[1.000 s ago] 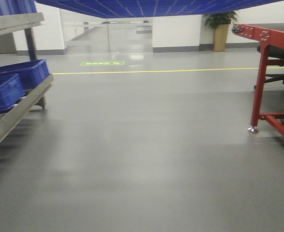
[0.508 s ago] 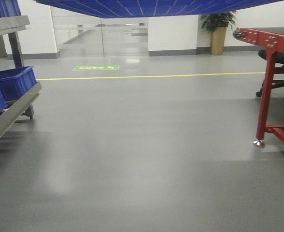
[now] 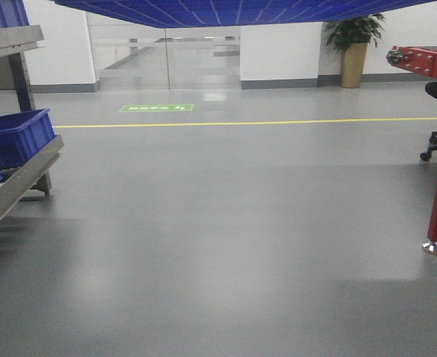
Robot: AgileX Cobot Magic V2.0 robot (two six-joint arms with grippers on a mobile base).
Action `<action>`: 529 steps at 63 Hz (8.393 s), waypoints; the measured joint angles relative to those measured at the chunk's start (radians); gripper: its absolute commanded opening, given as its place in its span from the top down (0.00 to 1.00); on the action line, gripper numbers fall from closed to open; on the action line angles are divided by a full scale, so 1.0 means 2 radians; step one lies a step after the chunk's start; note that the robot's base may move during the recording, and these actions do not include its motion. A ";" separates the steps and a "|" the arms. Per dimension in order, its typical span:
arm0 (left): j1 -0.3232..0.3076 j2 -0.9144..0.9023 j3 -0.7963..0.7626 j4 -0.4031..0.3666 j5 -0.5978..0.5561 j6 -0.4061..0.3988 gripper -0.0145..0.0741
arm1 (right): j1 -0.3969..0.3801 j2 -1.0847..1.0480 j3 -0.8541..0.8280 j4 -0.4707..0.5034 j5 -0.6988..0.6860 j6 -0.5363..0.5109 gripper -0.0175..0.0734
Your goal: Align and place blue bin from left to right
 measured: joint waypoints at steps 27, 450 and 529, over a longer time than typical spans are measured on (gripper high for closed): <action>0.000 0.000 0.000 0.001 0.000 0.000 0.85 | 0.000 0.000 0.000 0.000 0.000 0.000 0.89; 0.000 0.002 0.000 0.005 -0.001 0.001 0.85 | 0.000 0.000 0.000 0.001 -0.006 -0.001 0.89; 0.000 0.002 0.001 -0.006 -0.001 -0.031 0.85 | -0.007 0.010 -0.002 0.001 -0.032 -0.003 0.89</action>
